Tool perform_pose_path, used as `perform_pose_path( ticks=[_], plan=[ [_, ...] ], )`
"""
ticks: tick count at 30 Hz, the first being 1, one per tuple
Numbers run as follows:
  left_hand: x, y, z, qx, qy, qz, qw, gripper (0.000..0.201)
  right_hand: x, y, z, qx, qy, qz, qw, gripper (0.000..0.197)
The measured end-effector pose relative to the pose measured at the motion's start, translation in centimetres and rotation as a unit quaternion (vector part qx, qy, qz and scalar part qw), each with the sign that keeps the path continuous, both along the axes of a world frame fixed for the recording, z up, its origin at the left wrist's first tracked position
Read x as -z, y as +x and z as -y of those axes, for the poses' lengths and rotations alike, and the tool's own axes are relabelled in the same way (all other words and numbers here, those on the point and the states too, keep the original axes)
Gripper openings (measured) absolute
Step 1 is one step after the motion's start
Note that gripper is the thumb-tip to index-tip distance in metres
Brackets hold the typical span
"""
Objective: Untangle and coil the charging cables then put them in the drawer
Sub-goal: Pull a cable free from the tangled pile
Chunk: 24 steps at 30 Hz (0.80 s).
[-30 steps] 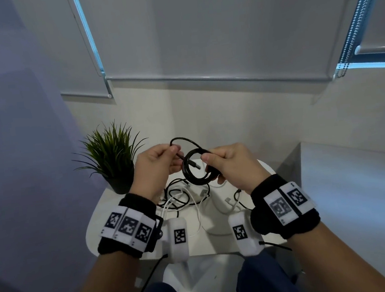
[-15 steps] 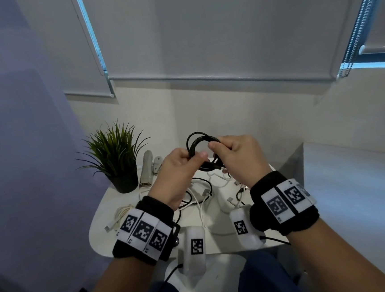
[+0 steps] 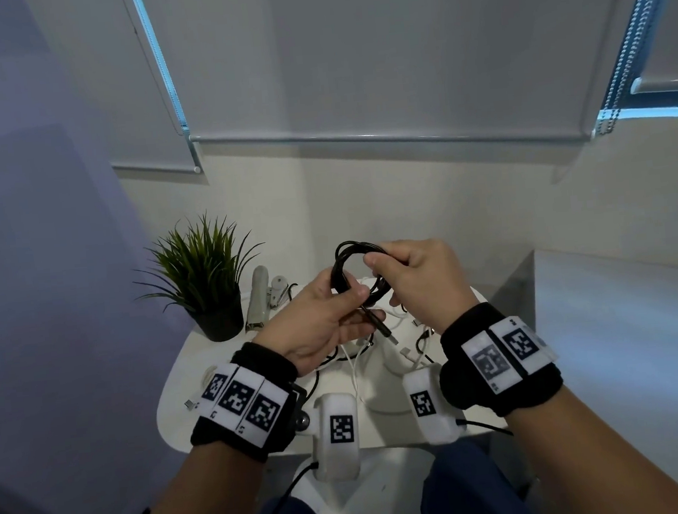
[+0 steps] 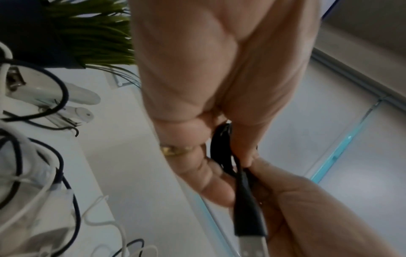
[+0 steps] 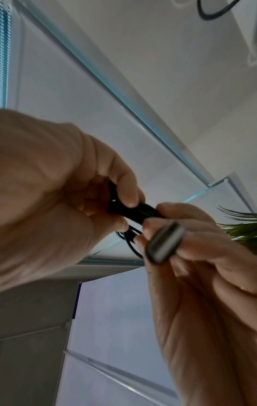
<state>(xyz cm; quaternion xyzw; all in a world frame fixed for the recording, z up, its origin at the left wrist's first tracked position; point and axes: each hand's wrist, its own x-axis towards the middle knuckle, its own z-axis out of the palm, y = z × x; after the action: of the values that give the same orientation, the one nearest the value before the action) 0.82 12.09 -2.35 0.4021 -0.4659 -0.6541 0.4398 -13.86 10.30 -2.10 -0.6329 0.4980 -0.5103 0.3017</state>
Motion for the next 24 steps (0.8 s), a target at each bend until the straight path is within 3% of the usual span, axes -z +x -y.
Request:
perform_pose_path(
  ticks=[5, 10, 13, 16, 17, 21, 24],
  plan=[
    [0.3, -0.4, 0.0, -0.063, 0.007, 0.023, 0.998, 0.039, 0.4, -0.1, 0.5, 0.037, -0.040, -0.029, 0.998, 0.017],
    [0.7, -0.2, -0.5, -0.014, 0.021, 0.133, 0.991, 0.013, 0.7, -0.7, 1.0, 0.067, -0.085, -0.086, 0.990, 0.021],
    [0.0, 0.3, -0.7, -0.001, -0.035, 0.228, 0.973, 0.011, 0.9, -0.9, 1.1, 0.077, -0.100, -0.121, 0.985, 0.022],
    [-0.9, 1.5, -0.5, -0.040, -0.107, 0.250, 0.961, 0.015, 0.9, -1.3, 1.5, 0.059, -0.078, -0.144, 0.985, 0.022],
    [-1.2, 1.9, -0.4, -0.057, -0.138, 0.270, 0.951, 0.016, 0.9, -1.4, 1.6, 0.045, -0.063, -0.147, 0.986, 0.022],
    [-1.4, 2.7, 0.5, -0.135, -0.253, 0.411, 0.865, 0.017, 0.5, -1.5, 1.6, -0.008, -0.001, -0.106, 0.994, 0.020],
    [-1.5, 2.6, 0.9, -0.225, -0.326, 0.444, 0.804, 0.014, 0.5, -1.2, 1.3, -0.039, 0.042, -0.044, 0.997, 0.021]
  ],
)
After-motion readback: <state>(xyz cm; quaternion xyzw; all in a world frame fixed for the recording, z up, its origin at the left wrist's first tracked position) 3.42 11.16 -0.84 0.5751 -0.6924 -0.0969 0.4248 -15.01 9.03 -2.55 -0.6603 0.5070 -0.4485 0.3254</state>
